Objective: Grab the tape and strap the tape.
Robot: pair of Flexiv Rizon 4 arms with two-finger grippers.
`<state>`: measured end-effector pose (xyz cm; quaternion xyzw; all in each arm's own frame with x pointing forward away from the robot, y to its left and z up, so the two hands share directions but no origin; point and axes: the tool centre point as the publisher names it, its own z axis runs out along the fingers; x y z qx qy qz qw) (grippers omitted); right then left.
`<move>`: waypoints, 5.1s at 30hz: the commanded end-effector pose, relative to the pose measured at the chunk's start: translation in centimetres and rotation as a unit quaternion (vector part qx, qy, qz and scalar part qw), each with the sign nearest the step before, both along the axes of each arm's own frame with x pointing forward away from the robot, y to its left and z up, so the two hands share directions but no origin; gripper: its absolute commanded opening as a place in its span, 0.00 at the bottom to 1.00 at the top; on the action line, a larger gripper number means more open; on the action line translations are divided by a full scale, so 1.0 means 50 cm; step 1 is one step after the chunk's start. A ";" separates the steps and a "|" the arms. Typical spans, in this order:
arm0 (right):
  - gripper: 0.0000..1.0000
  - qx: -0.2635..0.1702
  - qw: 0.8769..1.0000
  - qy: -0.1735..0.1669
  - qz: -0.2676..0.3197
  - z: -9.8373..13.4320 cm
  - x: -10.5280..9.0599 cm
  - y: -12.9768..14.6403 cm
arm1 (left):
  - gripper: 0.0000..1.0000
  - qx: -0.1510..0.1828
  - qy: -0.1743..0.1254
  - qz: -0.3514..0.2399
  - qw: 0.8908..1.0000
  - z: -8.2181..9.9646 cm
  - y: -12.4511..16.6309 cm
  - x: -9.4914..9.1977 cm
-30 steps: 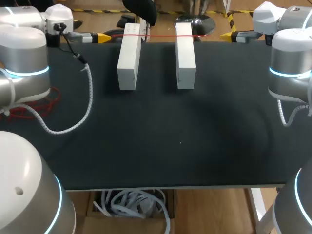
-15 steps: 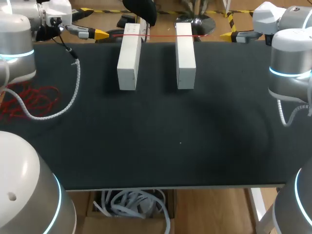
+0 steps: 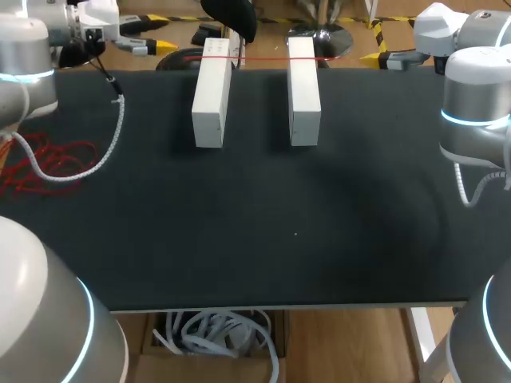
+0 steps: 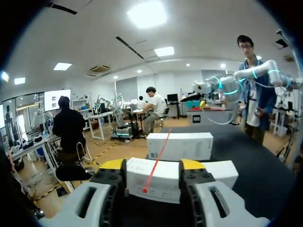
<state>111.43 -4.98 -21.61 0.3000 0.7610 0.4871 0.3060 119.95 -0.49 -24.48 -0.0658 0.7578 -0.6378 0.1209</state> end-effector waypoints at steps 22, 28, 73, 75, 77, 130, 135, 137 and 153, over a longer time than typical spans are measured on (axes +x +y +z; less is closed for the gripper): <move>1.00 0.000 1.000 0.000 0.000 0.000 0.000 0.000 | 0.40 -0.002 0.013 -0.208 0.978 -0.072 -0.034 0.059; 1.00 0.000 1.000 0.000 0.000 0.000 0.000 0.000 | 0.31 -0.006 0.012 -0.217 0.976 -0.091 -0.037 0.060; 1.00 0.000 1.000 0.000 0.000 0.000 0.000 0.000 | 0.20 -0.002 -0.004 -0.305 0.952 -0.157 -0.034 0.069; 1.00 0.000 1.000 0.000 0.000 0.000 0.000 0.000 | 0.20 -0.001 -0.005 -0.307 0.952 -0.159 -0.034 0.071; 1.00 0.000 1.000 0.000 0.000 0.000 0.000 0.000 | 0.19 -0.002 -0.006 -0.310 0.951 -0.160 -0.034 0.071; 1.00 0.000 1.000 0.000 0.000 0.000 0.000 0.000 | 0.14 -0.011 -0.002 -0.312 0.950 -0.177 -0.036 0.052; 1.00 0.000 1.000 0.000 0.000 0.000 0.000 0.000 | 0.11 -0.011 -0.003 -0.313 0.950 -0.177 -0.037 0.051; 1.00 0.000 1.000 0.000 0.000 0.000 0.000 0.000 | 0.11 -0.011 -0.003 -0.313 0.950 -0.177 -0.037 0.050; 1.00 0.000 1.000 0.000 0.000 0.000 0.000 0.000 | 0.00 -0.077 -0.003 -0.296 0.952 -0.136 -0.050 -0.004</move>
